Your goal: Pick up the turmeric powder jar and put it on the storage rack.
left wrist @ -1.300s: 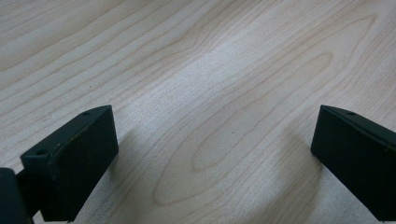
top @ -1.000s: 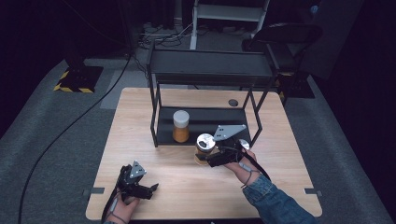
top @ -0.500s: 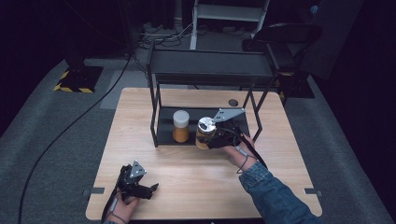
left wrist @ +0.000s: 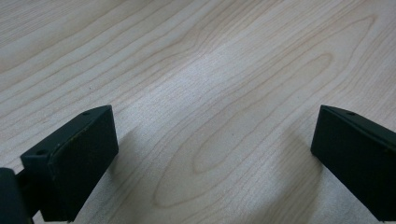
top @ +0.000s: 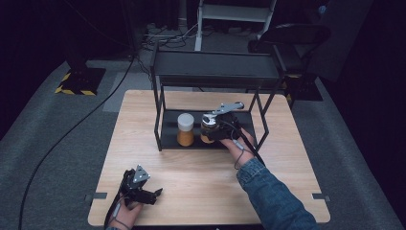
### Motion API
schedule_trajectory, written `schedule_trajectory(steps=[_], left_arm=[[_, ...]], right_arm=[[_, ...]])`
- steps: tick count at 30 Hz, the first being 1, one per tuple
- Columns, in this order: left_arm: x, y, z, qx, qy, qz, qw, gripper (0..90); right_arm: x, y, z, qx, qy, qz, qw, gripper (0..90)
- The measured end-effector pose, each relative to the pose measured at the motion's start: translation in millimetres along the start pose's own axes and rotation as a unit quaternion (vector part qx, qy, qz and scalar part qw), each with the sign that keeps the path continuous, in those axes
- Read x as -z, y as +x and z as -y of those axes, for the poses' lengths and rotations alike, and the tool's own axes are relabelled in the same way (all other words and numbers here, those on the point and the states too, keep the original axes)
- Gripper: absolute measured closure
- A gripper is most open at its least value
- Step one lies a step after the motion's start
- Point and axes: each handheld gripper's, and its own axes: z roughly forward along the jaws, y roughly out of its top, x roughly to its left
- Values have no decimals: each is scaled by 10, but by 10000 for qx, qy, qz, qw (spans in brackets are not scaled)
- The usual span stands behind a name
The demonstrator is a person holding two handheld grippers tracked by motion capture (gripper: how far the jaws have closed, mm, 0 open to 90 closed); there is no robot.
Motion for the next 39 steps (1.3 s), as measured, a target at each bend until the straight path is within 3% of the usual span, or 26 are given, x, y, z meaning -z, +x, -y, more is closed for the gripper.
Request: schedule_trajectory(steps=[14,27,29,39], left_arm=[[1,0,-2,-6,7,-1,10000,7],[0,-1,0,4,0,1,10000,7],[0,-1,1,4,-1,0,10000,7],[0,-1,1,3,-1,0,10000,7]], right_arm=[[-299,-11,-23,-471,246,440,9976,316],[-562,6,43,-681,494,685,9941,316],[-594,54,31,-586,529,767,9939,316],[-751,67,47,-734,640,766,9923,316]])
